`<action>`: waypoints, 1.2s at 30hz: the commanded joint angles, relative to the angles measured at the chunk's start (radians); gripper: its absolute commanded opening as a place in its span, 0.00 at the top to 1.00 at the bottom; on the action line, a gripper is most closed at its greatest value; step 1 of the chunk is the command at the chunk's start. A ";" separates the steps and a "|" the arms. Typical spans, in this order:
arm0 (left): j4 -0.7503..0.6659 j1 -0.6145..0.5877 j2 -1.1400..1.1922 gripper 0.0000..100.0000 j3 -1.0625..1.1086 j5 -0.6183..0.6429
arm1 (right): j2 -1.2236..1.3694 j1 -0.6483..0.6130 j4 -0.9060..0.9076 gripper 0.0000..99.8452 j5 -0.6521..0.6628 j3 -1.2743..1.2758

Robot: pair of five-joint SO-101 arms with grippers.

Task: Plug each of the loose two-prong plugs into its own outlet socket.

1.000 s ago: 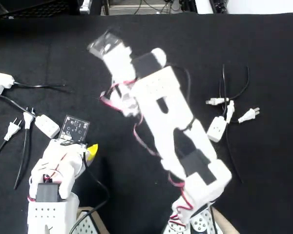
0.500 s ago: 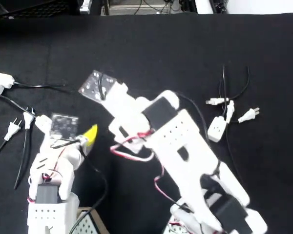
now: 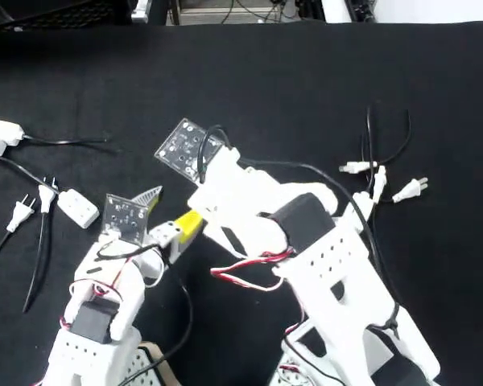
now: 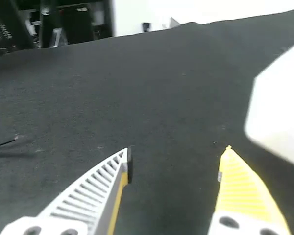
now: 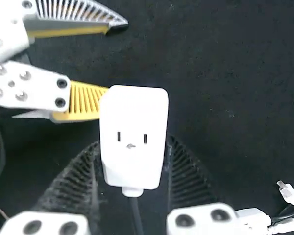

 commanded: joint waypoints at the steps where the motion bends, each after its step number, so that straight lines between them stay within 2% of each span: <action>1: -0.021 0.018 -0.009 0.70 -0.038 0.005 | -0.027 0.011 -0.038 0.99 0.005 0.030; 16: -0.012 -0.038 -0.009 0.70 -0.117 0.012 | -0.025 0.011 -0.318 0.99 0.008 0.308; 19: -0.011 -0.038 -0.009 0.70 -0.117 0.012 | -0.025 0.011 -0.364 0.99 0.048 0.355; 27: 0.114 0.016 -0.011 0.70 -0.180 0.012 | -0.025 0.014 -0.399 0.99 0.044 0.364; 32: 0.078 -0.010 -0.011 0.70 -0.127 0.005 | -0.027 0.040 -0.374 0.99 0.044 0.291; 36: -0.011 -0.096 -0.011 0.70 -0.050 0.003 | -0.027 0.106 -0.377 0.99 0.023 0.252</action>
